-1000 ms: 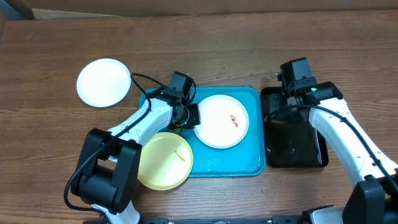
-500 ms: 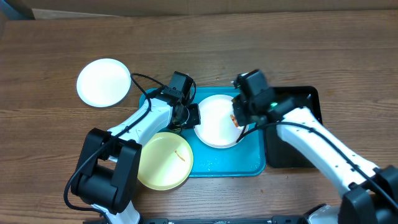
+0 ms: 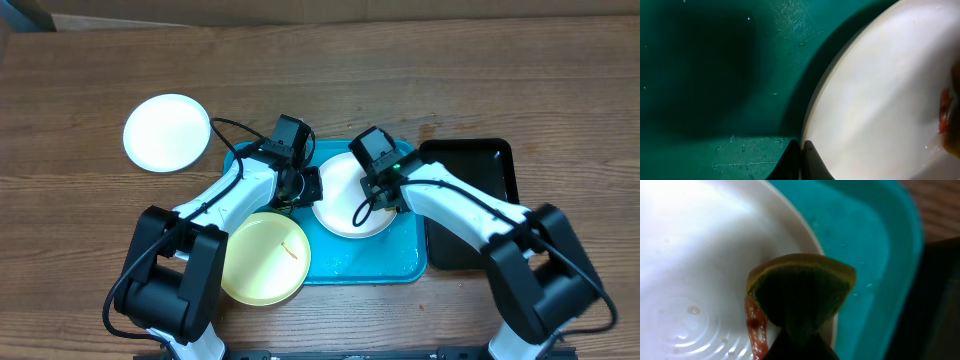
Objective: Clean dirty plates on tray and stack at the side
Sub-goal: 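Wipe the white plate with the sponge in the right gripper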
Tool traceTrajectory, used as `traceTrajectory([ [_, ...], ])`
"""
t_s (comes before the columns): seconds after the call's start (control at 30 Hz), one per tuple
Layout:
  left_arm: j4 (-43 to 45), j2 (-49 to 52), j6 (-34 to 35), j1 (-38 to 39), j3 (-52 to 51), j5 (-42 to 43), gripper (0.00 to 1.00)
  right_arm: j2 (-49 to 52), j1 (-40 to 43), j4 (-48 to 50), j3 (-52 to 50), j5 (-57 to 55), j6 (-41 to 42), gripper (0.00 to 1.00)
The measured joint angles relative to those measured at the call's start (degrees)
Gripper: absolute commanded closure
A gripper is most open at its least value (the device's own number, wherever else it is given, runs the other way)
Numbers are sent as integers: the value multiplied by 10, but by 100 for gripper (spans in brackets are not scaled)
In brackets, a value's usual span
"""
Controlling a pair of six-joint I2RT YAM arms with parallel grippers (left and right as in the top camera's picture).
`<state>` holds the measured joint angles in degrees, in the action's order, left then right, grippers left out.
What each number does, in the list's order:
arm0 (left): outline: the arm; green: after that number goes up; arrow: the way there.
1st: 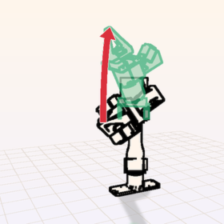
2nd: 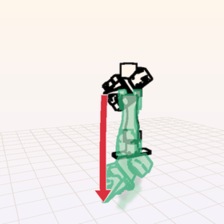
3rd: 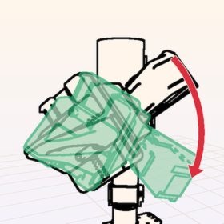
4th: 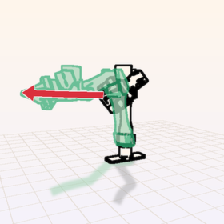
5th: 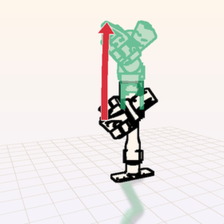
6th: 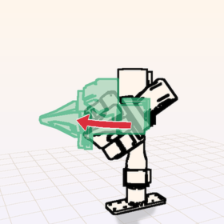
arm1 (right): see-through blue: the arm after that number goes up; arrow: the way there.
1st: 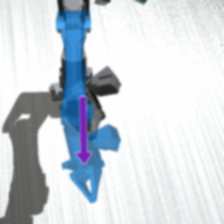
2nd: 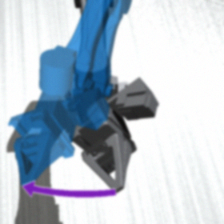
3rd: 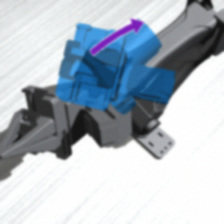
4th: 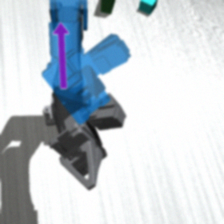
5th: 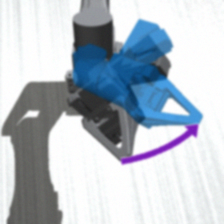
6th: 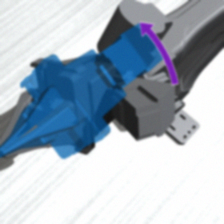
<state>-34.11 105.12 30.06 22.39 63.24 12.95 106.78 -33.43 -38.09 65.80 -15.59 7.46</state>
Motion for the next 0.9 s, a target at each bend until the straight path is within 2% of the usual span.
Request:
traceTrajectory([
  [0.5, -3, 0, 0, 0, 0, -1, 96, 26, 8, 0, 19, 49, -8, 96],
  [0.9, -4, 0, 0, -1, 0, -3, 96, 27, 14, -16, 30, 142, -83, 96],
])
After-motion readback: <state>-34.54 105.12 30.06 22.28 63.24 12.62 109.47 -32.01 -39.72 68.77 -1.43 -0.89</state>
